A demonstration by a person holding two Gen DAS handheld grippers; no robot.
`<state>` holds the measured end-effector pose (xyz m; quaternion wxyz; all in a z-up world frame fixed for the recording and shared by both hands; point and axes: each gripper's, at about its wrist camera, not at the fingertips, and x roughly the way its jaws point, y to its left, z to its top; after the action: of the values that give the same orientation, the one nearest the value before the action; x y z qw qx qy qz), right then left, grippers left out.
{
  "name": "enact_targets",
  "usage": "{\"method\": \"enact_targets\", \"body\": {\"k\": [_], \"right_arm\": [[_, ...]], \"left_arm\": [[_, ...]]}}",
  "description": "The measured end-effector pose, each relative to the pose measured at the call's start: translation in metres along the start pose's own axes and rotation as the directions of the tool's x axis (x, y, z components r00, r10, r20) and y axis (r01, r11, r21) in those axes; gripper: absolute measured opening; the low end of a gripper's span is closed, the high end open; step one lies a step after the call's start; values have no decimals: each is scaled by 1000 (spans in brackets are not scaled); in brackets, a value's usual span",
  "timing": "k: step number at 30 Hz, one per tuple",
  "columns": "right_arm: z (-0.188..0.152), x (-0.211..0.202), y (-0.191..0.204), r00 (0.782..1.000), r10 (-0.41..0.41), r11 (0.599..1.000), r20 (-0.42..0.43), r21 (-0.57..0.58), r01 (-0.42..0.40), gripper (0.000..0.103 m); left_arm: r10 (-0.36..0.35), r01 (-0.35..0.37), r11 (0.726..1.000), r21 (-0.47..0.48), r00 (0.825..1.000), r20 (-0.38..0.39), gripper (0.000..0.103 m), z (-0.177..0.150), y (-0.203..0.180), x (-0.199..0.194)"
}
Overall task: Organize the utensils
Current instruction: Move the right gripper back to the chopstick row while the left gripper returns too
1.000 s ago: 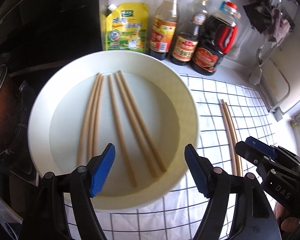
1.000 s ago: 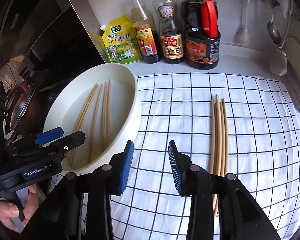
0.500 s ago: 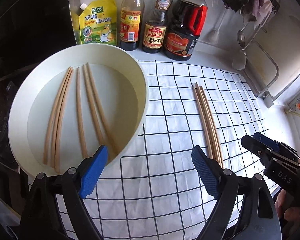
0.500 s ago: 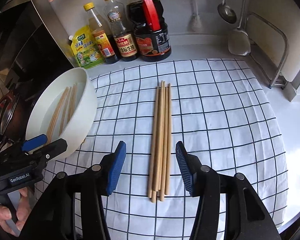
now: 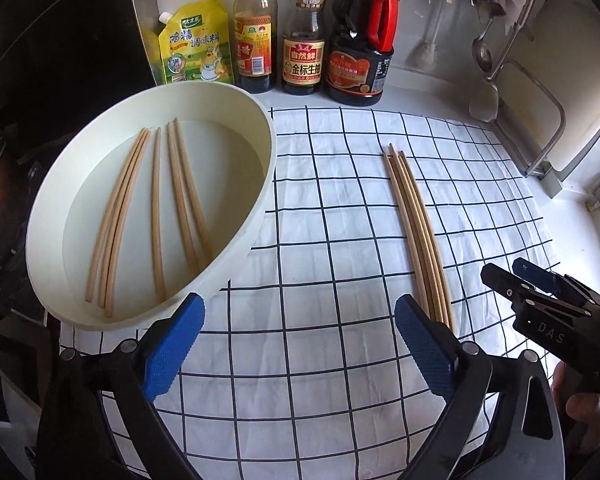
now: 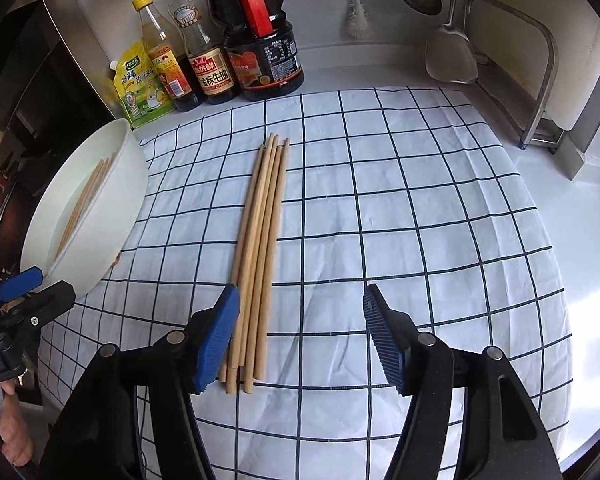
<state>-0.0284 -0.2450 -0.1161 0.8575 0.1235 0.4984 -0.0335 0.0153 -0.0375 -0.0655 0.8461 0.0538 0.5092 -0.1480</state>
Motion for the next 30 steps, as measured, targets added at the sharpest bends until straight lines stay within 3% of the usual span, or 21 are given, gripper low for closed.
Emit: {"method": "enact_targets", "body": {"k": [15,30], "right_arm": [[10,44,2,1000,-7,997,-19,-74,6,61],[12,53,4,998,-55,994,-38,-100,51,61]], "left_arm": [[-9,8,1000,16,1000,7,94,-4,-35,27],[0,-1,1000,-25,1000,-9,94,0,-28,41]]}}
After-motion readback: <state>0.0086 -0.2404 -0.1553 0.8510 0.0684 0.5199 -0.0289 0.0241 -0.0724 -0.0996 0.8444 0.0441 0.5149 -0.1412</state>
